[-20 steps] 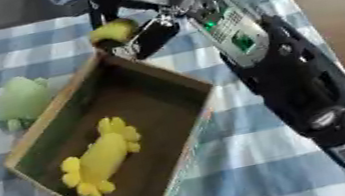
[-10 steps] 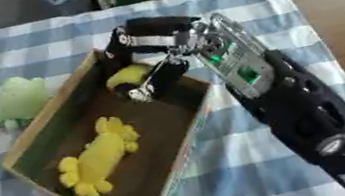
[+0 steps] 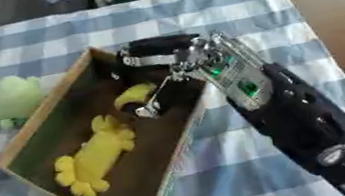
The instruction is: Pick up objects on the table and place them in the box.
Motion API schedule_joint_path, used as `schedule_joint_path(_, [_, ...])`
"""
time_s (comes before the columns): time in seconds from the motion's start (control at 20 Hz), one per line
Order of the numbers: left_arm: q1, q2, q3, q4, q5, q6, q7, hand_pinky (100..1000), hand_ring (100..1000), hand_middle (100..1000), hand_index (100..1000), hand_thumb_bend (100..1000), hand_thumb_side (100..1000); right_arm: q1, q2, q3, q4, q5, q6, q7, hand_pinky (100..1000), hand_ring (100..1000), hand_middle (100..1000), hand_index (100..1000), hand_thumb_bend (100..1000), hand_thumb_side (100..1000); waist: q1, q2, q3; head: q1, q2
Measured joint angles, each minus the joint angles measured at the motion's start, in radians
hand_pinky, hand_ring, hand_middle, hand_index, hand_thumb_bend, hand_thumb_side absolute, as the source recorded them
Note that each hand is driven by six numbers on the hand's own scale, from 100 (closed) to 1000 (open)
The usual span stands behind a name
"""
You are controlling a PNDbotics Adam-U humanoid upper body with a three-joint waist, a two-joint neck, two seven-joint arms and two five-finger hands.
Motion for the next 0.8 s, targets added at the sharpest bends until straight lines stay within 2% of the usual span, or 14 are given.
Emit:
schedule_joint_path(0.1, [0.000, 0.000, -0.001, 0.000, 0.000, 0.000, 0.000, 470, 563, 577, 793, 100, 693, 0.000, 0.003, 0.003, -0.003, 0.001, -0.018, 0.021, 697, 646, 462, 651, 100, 113, 0.000, 0.000, 0.000, 0.000, 0.000])
schedule_joint_path(0.15, [0.000, 0.000, -0.001, 0.000, 0.000, 0.000, 0.000, 470, 563, 577, 793, 100, 694, 0.000, 0.004, 0.003, -0.004, 0.001, -0.026, 0.029, 723, 691, 510, 706, 100, 200, -0.001, 0.000, 0.000, 0.000, 0.000])
schedule_joint_path(0.2, [0.000, 0.000, -0.001, 0.000, 0.000, 0.000, 0.000, 470, 563, 577, 793, 100, 694, 0.000, 0.004, 0.002, -0.005, 0.001, -0.035, 0.035, 726, 696, 516, 711, 100, 207, -0.001, 0.000, 0.000, 0.000, 0.000])
schedule_joint_path(0.25, [0.000, 0.000, -0.001, 0.000, 0.000, 0.000, 0.000, 469, 563, 577, 793, 100, 694, 0.000, 0.004, 0.002, -0.008, 0.001, -0.043, 0.040, 756, 737, 562, 758, 100, 276, -0.002, 0.000, 0.000, 0.000, 0.000])
schedule_joint_path(0.4, [0.000, 0.000, -0.003, 0.000, 0.000, 0.000, 0.000, 469, 564, 577, 792, 100, 694, -0.002, 0.004, 0.002, -0.016, 0.001, -0.071, 0.052, 792, 780, 621, 806, 182, 379, -0.003, 0.000, -0.001, 0.000, 0.000])
schedule_joint_path(0.45, [0.000, 0.000, -0.003, 0.000, 0.000, 0.000, 0.000, 469, 564, 578, 792, 100, 694, -0.004, 0.004, 0.001, -0.017, 0.001, -0.080, 0.056, 810, 802, 656, 825, 255, 449, -0.003, 0.000, -0.001, 0.000, 0.000])
schedule_joint_path(0.55, [0.000, 0.000, -0.003, 0.000, 0.000, 0.000, 0.000, 469, 564, 578, 792, 100, 693, -0.009, 0.004, -0.003, -0.022, 0.001, -0.086, 0.054, 831, 833, 707, 850, 356, 520, -0.003, 0.000, -0.001, 0.000, 0.000])
schedule_joint_path(0.6, [0.000, 0.000, -0.003, 0.000, 0.000, 0.000, 0.000, 469, 564, 578, 792, 100, 693, -0.010, 0.004, -0.006, -0.024, 0.001, -0.088, 0.051, 833, 834, 710, 852, 366, 525, -0.003, 0.000, -0.001, 0.000, 0.000])
schedule_joint_path(0.65, [0.000, 0.000, -0.003, 0.000, 0.000, 0.000, 0.000, 469, 564, 578, 792, 100, 693, -0.010, 0.004, -0.009, -0.026, 0.001, -0.090, 0.049, 837, 840, 723, 860, 456, 566, -0.003, 0.000, -0.001, 0.000, 0.000])
schedule_joint_path(0.7, [0.000, 0.000, -0.003, 0.000, 0.000, 0.000, 0.000, 469, 564, 578, 792, 100, 693, -0.013, 0.004, -0.011, -0.029, 0.001, -0.093, 0.047, 837, 841, 724, 860, 462, 568, -0.003, 0.000, -0.001, 0.000, 0.000])
schedule_joint_path(0.75, [0.000, 0.000, -0.003, 0.000, 0.000, 0.001, 0.000, 469, 565, 578, 792, 100, 693, -0.018, 0.004, -0.015, -0.031, 0.000, -0.095, 0.045, 839, 842, 728, 864, 483, 608, -0.003, 0.000, -0.001, 0.000, 0.000])
schedule_joint_path(0.8, [0.000, 0.000, -0.003, 0.000, 0.000, 0.001, 0.000, 469, 565, 578, 792, 100, 693, -0.021, 0.004, -0.020, -0.034, -0.002, -0.097, 0.042, 839, 842, 727, 864, 505, 588, -0.003, 0.000, -0.001, 0.000, 0.000])
